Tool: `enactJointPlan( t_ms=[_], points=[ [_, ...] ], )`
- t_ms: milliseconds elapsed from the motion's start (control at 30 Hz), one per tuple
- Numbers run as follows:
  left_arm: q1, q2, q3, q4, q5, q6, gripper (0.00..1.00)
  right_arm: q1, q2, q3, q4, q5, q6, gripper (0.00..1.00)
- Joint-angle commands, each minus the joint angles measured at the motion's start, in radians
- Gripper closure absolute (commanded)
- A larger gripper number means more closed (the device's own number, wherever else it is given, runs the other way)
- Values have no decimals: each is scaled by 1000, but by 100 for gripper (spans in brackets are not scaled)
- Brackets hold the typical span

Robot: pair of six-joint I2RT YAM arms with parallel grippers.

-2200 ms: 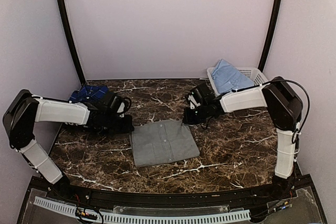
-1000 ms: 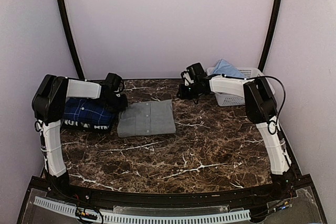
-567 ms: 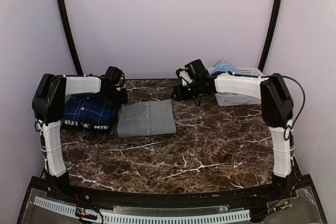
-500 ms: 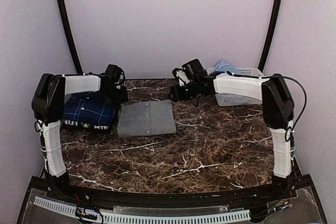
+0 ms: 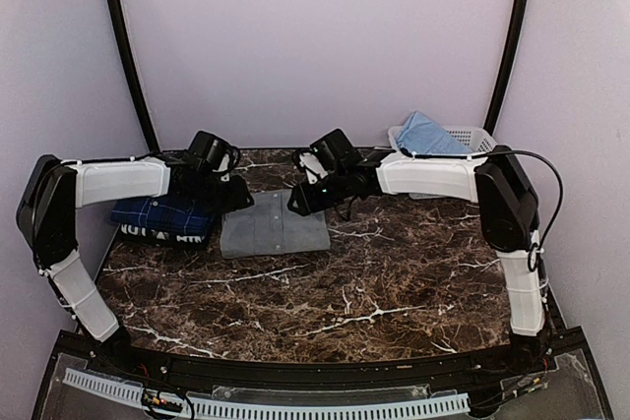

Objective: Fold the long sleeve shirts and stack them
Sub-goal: Move the square-folded shirt to the center of the board.

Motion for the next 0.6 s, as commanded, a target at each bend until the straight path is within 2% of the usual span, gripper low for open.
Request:
enactJointPlan(
  t_ms=[0, 300, 567],
  points=[
    [7, -23, -154, 122, 112, -75, 58, 27, 69, 37, 17, 13, 15, 52],
    [-28, -23, -317, 220, 150, -126, 64, 48, 158, 62, -31, 78, 14, 51],
    [-98, -79, -435, 234, 135, -174, 66, 71, 48, -157, -25, 102, 54, 51]
  ],
)
